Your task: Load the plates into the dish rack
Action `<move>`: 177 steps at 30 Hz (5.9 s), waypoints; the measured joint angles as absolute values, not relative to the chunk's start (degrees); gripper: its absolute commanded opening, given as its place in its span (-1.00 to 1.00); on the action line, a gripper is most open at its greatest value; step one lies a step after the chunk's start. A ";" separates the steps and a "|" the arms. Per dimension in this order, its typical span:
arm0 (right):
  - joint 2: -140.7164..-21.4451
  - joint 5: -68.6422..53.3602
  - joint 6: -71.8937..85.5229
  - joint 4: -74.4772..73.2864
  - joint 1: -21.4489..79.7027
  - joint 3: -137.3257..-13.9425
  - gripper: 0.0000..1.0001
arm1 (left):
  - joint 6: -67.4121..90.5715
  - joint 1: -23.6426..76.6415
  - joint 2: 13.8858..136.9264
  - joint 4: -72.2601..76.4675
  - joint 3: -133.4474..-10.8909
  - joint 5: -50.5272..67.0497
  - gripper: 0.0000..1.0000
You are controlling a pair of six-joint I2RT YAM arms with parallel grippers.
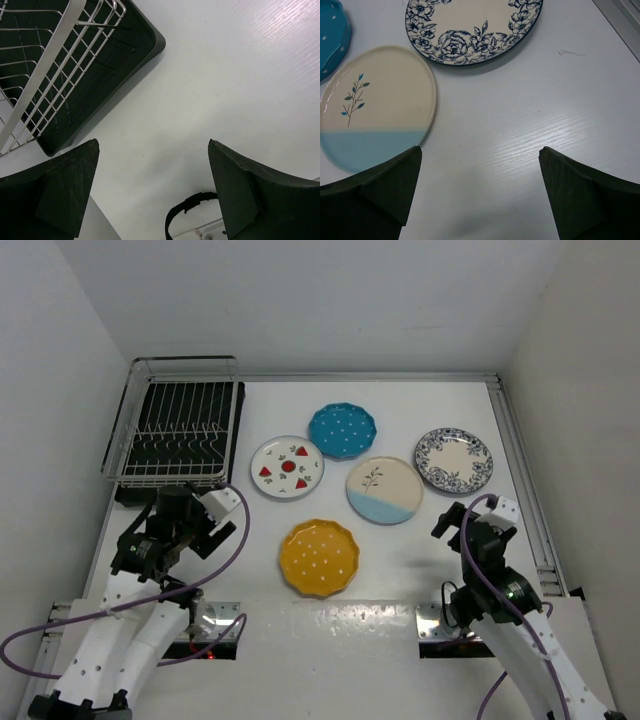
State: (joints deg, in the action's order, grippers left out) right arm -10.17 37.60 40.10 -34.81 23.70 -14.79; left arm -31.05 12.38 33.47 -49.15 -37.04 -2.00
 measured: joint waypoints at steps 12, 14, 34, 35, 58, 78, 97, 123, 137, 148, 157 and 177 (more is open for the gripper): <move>-22.72 29.15 32.58 -31.05 23.70 -18.41 1.00 | -32.93 12.84 44.62 -53.87 -65.82 7.01 0.77; -27.42 25.71 30.52 -29.61 23.70 -21.32 0.88 | -32.97 14.04 50.87 -54.39 -75.77 8.95 0.62; -51.27 12.95 31.79 -30.44 20.16 -35.38 1.00 | -14.33 29.67 100.95 -47.16 -90.00 21.74 0.67; -52.93 12.32 32.47 -30.65 18.68 -36.12 1.00 | -12.91 29.23 101.06 -45.17 -89.91 22.46 0.67; -78.11 1.17 39.68 -18.44 4.56 -35.68 0.09 | 5.08 31.09 126.76 -28.53 -96.07 34.92 0.67; -88.42 0.49 58.72 -3.01 -21.32 -37.39 0.42 | 4.56 26.09 118.80 -28.12 -96.40 32.95 0.67; -98.56 -18.50 64.23 12.14 -26.13 -39.72 -1.00 | 2.11 25.87 115.59 -28.77 -95.72 31.90 0.67; -62.63 -24.58 76.14 18.76 -10.07 -7.35 -1.00 | 7.07 31.59 133.80 -27.73 -107.48 45.71 0.86; -62.78 -21.82 76.60 20.99 -4.03 -3.11 -1.00 | 10.90 31.16 135.11 -23.33 -106.50 49.01 0.09; -63.57 -21.96 75.68 29.54 -2.31 -0.54 -1.00 | 15.59 30.79 135.11 -17.04 -100.97 52.99 0.13; -72.44 -26.96 75.92 44.99 -1.08 -0.40 -1.00 | 23.31 31.24 134.82 -11.38 -98.04 63.72 -0.20; -56.36 -21.08 57.63 14.22 2.83 -19.79 0.52 | 12.01 25.30 122.76 -30.09 -109.27 39.53 -1.00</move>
